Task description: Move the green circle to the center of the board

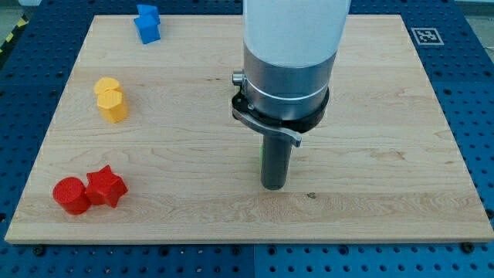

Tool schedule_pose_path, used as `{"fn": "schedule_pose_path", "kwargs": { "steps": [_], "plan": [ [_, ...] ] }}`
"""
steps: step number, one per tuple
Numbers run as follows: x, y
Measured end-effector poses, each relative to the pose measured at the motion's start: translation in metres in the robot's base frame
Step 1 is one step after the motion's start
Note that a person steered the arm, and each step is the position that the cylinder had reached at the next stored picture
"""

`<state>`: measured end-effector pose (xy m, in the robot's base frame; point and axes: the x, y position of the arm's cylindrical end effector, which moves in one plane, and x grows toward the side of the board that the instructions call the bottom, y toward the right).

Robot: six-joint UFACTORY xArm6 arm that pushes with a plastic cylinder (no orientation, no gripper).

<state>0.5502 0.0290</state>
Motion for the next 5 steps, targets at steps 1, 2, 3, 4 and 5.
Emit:
{"fn": "schedule_pose_path", "kwargs": {
  "steps": [1,2,3,4,5],
  "plan": [
    [-0.008,0.000],
    [-0.014,0.000],
    [-0.020,0.000],
    [-0.028,0.000],
    [-0.050,0.000]
  ]
}}
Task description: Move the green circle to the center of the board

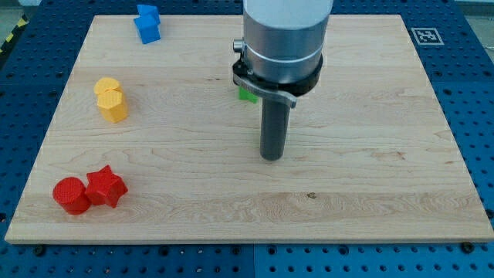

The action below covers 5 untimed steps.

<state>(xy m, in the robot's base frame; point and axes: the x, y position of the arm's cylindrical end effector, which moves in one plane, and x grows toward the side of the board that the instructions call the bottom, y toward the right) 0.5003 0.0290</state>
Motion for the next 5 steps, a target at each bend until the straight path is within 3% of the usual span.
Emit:
{"fn": "schedule_pose_path", "kwargs": {
  "steps": [2,3,4,5],
  "plan": [
    [-0.048,0.000],
    [-0.050,0.000],
    [-0.038,0.005],
    [0.011,0.037]
  ]
}}
